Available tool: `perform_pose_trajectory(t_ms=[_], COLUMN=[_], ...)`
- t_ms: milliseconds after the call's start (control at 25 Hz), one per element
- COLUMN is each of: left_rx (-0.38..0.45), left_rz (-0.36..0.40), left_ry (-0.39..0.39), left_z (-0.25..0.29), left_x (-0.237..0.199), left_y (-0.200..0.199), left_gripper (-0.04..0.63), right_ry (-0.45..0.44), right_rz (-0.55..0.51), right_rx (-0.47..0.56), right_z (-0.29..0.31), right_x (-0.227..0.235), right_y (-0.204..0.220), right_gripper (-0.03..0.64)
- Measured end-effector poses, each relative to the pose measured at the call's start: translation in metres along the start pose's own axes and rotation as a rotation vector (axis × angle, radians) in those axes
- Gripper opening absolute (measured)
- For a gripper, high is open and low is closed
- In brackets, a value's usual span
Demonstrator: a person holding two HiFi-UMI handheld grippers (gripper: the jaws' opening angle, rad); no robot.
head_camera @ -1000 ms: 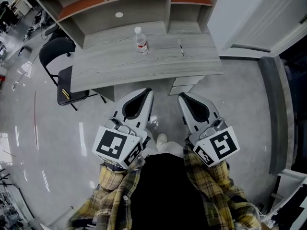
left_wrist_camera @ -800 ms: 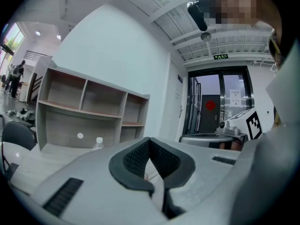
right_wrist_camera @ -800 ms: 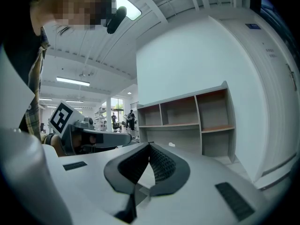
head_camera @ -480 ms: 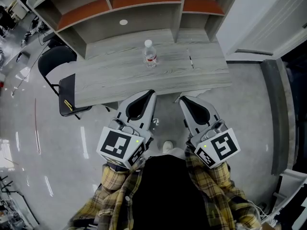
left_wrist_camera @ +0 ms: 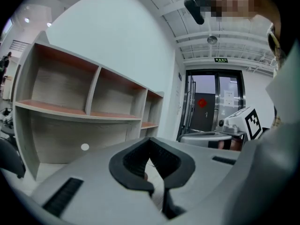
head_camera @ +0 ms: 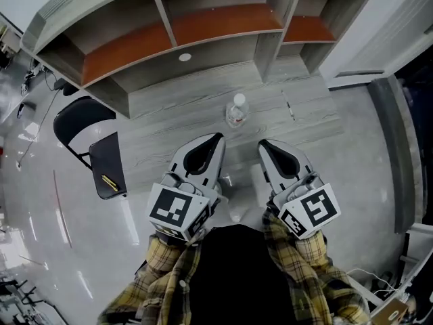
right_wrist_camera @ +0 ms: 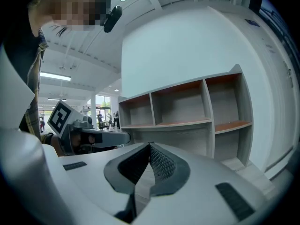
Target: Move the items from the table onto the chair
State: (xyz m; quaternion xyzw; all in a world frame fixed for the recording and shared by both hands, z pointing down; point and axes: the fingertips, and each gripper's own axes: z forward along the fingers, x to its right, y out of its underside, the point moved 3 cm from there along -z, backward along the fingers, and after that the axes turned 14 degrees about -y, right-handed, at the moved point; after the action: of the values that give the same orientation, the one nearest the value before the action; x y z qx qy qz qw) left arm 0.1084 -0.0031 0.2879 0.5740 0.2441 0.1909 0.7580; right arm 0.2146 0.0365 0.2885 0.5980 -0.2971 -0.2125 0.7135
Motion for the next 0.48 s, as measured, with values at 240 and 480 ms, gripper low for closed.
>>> perform_pose_trajectory(t_ms=[240, 480], left_rx=[-0.081, -0.107], left_rz=[0.022, 0.017], left_ry=[0.070, 0.105], left_z=[0.028, 0.056], left_x=[-0.033, -0.035], left_y=[0.006, 0.015], left_gripper=[0.003, 0.003], right_ry=[0.082, 0.100], right_rz=[0.040, 0.065], right_rx=[-0.019, -0.054], right_z=[0.031, 0.038], right_x=[0.015, 0.040], right_y=[0.004, 0.009], right_gripper=[0.018, 0.018])
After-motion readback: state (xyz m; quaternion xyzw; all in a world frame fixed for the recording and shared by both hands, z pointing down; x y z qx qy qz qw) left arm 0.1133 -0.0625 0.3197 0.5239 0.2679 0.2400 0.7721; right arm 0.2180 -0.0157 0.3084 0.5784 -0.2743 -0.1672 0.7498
